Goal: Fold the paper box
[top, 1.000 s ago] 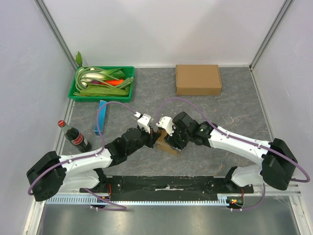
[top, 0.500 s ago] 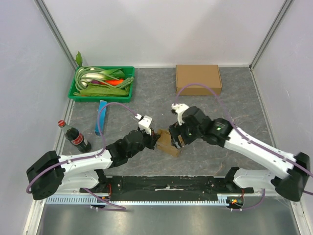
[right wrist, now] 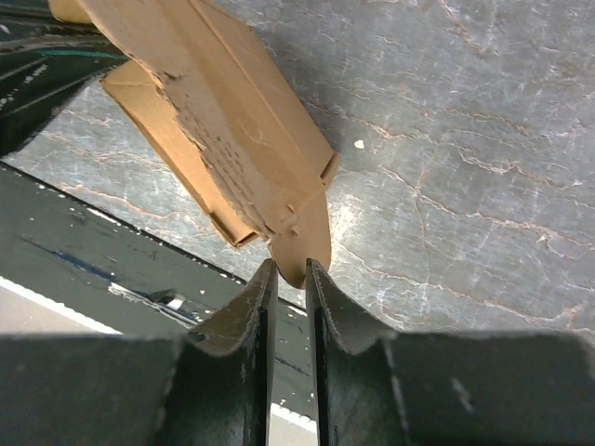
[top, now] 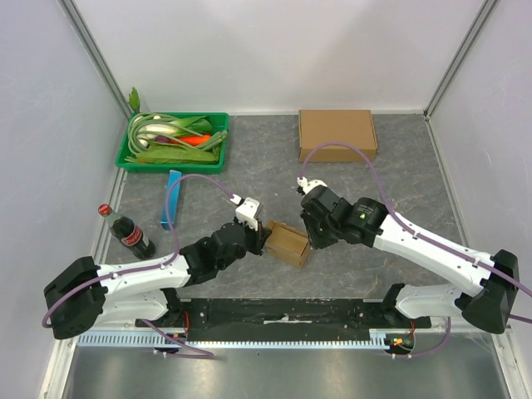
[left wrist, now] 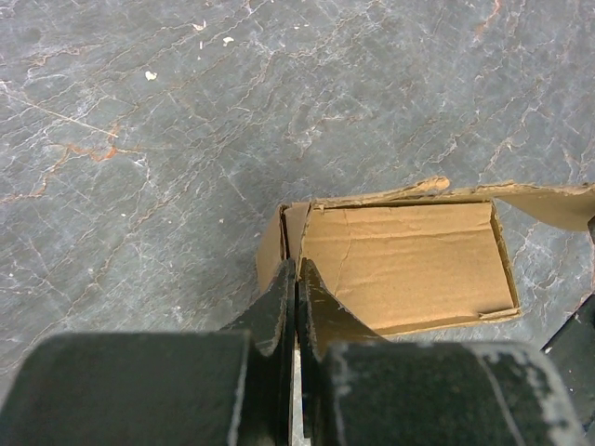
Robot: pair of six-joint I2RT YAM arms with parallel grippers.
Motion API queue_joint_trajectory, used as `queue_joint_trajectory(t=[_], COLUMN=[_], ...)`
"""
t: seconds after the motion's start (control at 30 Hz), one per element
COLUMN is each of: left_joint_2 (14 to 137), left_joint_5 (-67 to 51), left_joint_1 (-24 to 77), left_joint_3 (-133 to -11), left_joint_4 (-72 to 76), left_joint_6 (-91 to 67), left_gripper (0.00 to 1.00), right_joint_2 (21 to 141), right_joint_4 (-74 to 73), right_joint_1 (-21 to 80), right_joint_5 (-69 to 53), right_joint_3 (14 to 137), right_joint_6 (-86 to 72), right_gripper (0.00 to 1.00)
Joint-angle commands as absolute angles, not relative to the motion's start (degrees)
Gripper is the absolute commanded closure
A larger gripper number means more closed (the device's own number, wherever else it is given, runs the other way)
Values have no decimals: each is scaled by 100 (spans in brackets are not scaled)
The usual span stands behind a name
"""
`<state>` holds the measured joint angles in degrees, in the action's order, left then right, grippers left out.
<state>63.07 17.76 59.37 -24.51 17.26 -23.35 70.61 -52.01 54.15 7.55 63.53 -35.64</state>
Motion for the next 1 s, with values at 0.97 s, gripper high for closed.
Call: queue_joint_trajectory(t=[0.97], left_joint_2=[6328], left_joint_5=[2074], left_joint_1=[6337], left_joint_3=[-2487], left_joint_4=[1090], left_joint_6=[-2654], left_gripper=[98], right_joint_2=[6337], right_joint_4=[-3912], right_joint_1=[5256], right_joint_5=[808], right_joint_3=[5203], right_joint_6=[-6371], right_gripper=[100])
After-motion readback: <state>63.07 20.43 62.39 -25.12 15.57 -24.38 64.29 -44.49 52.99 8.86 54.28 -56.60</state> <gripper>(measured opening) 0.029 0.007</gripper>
